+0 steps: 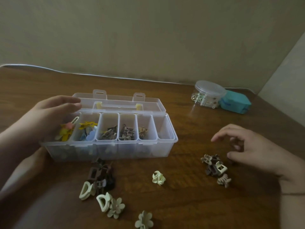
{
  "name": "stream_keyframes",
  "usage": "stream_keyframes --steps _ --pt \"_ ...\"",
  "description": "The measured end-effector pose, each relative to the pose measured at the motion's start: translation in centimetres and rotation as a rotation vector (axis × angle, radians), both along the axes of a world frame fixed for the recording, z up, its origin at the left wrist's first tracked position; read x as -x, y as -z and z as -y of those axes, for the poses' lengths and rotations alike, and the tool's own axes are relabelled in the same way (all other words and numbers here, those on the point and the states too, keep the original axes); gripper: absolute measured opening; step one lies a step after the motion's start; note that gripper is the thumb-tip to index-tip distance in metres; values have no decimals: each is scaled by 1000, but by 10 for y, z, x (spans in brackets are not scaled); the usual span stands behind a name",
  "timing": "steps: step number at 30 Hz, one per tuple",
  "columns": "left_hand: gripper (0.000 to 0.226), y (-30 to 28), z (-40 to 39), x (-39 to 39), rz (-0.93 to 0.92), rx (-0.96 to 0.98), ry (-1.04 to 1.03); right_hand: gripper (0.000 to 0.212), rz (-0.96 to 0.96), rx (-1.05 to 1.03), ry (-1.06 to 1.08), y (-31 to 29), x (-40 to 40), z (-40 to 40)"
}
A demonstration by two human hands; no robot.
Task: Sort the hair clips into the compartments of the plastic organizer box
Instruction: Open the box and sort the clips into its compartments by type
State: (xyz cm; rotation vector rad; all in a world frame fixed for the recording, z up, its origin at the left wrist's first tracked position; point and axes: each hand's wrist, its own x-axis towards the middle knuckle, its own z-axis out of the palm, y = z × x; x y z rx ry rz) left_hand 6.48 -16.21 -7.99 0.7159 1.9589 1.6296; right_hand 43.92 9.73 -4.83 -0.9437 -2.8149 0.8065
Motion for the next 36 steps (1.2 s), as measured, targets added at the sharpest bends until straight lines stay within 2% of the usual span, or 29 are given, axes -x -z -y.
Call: stream_keyframes --steps 3,6,8,10,12,13,15,17,19,23,27,31,33,35,36 --pt "62 1 -2 0 -13 3 -12 53 85 31 -18 3 -1 -3" --pt "60 3 -2 0 -22 2 -11 42 57 90 38 3 -3 -3" --pt "56 3 -2 0 -24 1 -8 39 24 51 68 3 -2 -4" --pt "59 1 -2 -1 -27 3 6 34 -132 -48 103 3 5 -1" --pt "63 0 -2 -3 -40 14 11 29 -470 -73 119 -3 23 11" --pt "60 -1 -1 -4 -42 15 15 27 -624 -71 91 -8 35 20" --pt "45 -2 -2 -7 -52 11 20 22 -726 -154 -46 -18 62 41" --pt "41 -2 -3 -8 -62 8 12 17 -722 -198 -214 -20 88 62" --pt "48 -4 -2 -10 -60 10 4 15 -744 -147 -329 -13 108 77" --pt "53 -5 -1 -13 -57 1 0 22 -715 -189 -426 9 125 87" --pt "53 -4 -3 -13 -51 10 -11 30 -722 -66 -408 8 116 87" --pt "31 -2 -4 -10 -59 28 5 23 -781 -56 -209 -12 80 67" --pt "31 -3 -3 -8 -36 31 8 17 -682 -63 -86 -21 57 47" --pt "45 -4 -3 -7 -23 44 -6 15 -385 -137 -13 -25 37 27" --pt "44 -4 -3 -6 -19 43 -14 18 -199 -149 -24 -25 31 19"
